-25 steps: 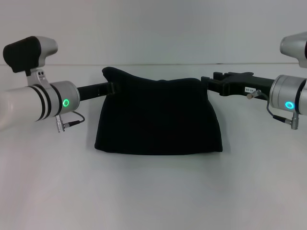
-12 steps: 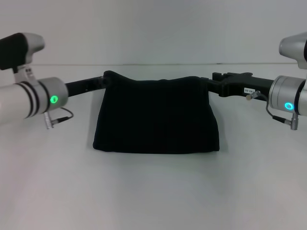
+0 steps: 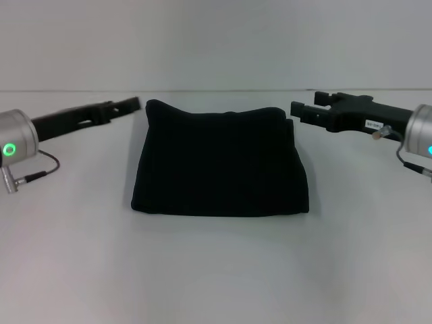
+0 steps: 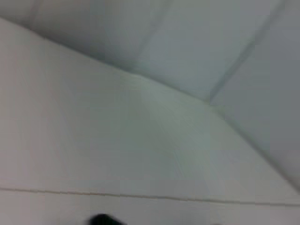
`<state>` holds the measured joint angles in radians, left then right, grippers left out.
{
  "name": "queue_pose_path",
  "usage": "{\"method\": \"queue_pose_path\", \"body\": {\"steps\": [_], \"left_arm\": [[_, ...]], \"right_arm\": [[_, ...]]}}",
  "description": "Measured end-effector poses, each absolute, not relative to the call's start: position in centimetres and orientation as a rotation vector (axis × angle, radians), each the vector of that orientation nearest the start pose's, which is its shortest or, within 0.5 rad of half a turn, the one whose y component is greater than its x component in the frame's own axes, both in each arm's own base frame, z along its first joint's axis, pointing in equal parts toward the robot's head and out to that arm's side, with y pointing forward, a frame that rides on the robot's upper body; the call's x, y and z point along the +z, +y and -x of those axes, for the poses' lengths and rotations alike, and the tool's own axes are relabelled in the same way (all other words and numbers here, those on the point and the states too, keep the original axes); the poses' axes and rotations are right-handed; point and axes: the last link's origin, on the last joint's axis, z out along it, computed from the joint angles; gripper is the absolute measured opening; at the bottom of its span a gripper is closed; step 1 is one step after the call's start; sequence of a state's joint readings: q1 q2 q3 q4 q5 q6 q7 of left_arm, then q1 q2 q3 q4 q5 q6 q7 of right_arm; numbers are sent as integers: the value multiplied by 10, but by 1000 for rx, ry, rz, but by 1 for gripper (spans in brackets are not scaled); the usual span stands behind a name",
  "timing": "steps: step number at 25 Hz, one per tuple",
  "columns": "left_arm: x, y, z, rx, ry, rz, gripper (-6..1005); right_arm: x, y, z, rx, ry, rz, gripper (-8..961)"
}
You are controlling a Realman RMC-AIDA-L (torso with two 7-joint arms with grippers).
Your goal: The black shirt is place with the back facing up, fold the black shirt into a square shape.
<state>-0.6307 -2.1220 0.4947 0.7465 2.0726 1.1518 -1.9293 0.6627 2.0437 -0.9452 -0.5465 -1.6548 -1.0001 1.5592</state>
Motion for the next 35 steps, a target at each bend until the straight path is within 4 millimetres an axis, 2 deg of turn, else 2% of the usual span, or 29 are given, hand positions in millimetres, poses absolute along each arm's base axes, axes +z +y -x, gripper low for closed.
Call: {"method": "queue_pose_path", "body": {"steps": [4,8,9,13,19,23,35], "left_arm": [[31,389,256,-819,-1128,2266,682],[17,383,244,-795,-983,2395,835],[14,383,241,-778,-949,2423,846],[1,382,234,-675,-826,2536,891],[-10,377,230,-567,-676,2653,891],[-12,371,233,-503,-661,2713,890],[-14,368,241,-404,-661,2742,891]], "right_arm": [[5,406,-240,694,800,2394,666],[5,396,-242,634,745,2499,760],[4,395,-242,610,747,2526,784],[-2,394,-238,513,752,2615,777],[-12,397,-228,430,729,2682,775],[-13,399,-224,420,744,2688,774],[-16,402,-225,397,780,2674,764]]}}
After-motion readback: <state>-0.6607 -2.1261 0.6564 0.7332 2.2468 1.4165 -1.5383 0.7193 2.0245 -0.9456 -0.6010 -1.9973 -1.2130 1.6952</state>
